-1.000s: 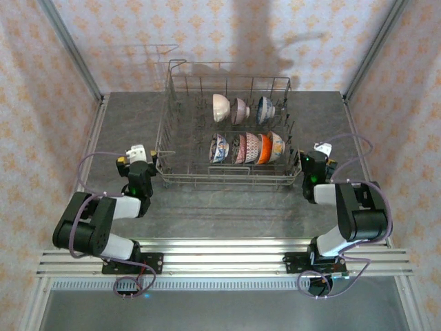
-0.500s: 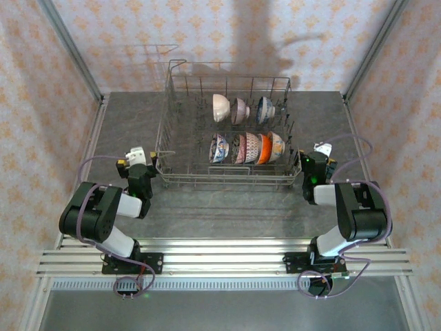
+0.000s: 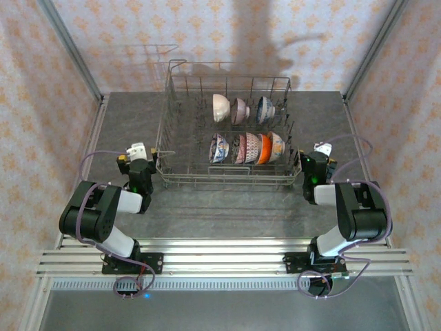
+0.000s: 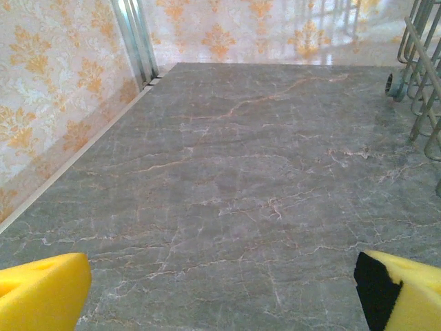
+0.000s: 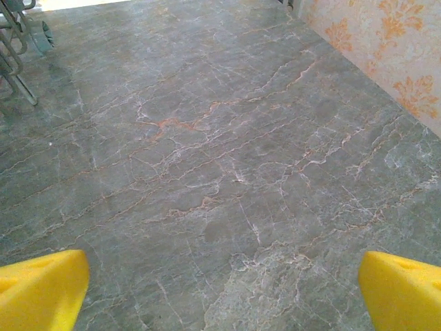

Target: Load the bowls into the dish rack

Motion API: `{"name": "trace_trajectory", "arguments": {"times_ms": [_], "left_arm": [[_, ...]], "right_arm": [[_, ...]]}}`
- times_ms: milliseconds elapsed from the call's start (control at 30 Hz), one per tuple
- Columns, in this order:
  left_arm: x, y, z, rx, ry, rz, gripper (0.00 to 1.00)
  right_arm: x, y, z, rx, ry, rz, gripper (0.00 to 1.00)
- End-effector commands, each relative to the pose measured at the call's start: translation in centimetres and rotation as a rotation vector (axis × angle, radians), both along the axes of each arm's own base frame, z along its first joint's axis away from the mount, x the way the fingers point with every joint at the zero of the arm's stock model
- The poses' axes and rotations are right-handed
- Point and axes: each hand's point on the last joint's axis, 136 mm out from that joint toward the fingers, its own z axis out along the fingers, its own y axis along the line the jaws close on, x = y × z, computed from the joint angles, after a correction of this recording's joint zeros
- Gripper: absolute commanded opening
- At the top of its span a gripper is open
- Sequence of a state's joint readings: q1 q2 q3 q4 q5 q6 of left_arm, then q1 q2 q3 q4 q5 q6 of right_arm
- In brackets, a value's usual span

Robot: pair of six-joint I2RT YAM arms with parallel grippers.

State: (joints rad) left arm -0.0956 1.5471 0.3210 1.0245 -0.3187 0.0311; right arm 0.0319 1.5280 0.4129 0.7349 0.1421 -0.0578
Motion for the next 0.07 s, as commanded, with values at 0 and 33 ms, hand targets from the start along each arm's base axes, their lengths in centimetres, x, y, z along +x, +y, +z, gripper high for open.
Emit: {"name": "trace_trajectory", "arguments": {"times_ms": [0,33], "left_arm": [[0.35,0.56,0.59,-0.001,-0.010,0.021,0.99],[0.36,0.56,0.58,-0.002,-0.011,0.021,0.99]], "right_arm": [[1.00,1.85,1.17,0.033,-0.056,0.084,1.00],[1.01,1.86,1.19,0.033,-0.057,0.085,1.00]]}}
